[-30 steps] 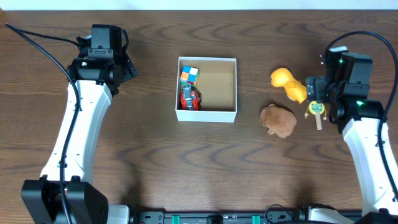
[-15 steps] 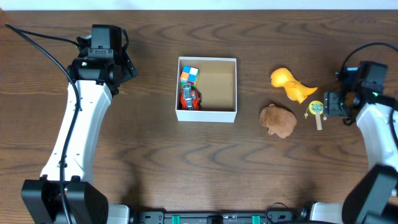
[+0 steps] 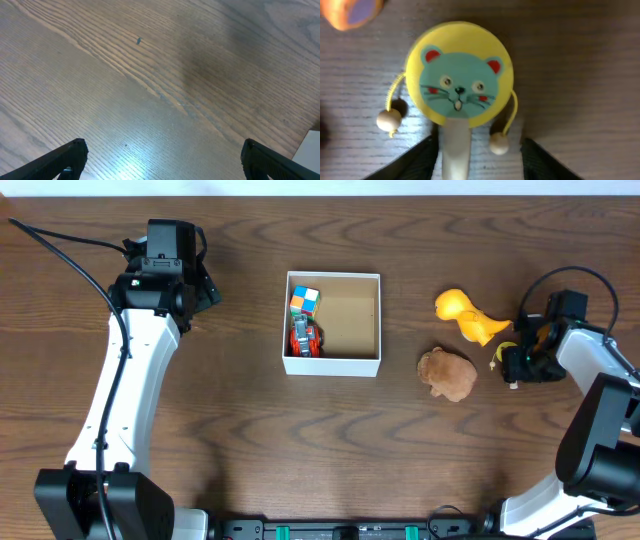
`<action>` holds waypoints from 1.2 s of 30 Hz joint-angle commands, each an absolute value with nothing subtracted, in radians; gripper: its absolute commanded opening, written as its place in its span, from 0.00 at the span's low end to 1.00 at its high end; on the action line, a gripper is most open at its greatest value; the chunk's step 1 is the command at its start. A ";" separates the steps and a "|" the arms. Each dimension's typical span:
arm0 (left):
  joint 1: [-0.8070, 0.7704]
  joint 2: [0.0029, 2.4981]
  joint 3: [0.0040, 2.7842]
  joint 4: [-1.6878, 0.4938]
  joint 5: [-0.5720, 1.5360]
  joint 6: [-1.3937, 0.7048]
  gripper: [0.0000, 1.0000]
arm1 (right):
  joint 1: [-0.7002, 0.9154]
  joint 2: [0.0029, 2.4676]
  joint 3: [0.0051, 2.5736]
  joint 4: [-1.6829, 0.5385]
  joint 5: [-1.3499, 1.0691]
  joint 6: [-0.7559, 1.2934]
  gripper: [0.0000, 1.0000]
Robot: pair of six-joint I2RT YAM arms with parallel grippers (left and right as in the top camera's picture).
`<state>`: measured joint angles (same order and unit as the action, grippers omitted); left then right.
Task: Pack container
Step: 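Move the right gripper to the yellow mouse rattle and grasp its handle, then lift the rattle with the right gripper and lower it into the box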
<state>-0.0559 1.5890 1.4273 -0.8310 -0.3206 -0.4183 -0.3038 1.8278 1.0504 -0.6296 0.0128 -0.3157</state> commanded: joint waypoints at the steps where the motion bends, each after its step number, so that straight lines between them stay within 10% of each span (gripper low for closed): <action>1: -0.056 1.573 1.444 -0.833 -0.329 -0.413 0.98 | -0.305 1.851 1.065 -0.630 -0.009 -0.323 0.36; 16: -0.056 1.573 1.444 -0.833 -0.329 -0.413 0.98 | -0.275 1.833 1.124 -0.673 0.004 -0.310 0.01; 36: -0.056 1.573 1.444 -0.833 -0.329 -0.413 0.98 | 0.131 1.668 1.571 -0.828 -0.198 -0.493 0.01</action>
<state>-0.0559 1.5890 1.4273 -0.8310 -0.3206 -0.4183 0.0490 1.6718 1.5585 -0.8387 -0.1143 -0.4107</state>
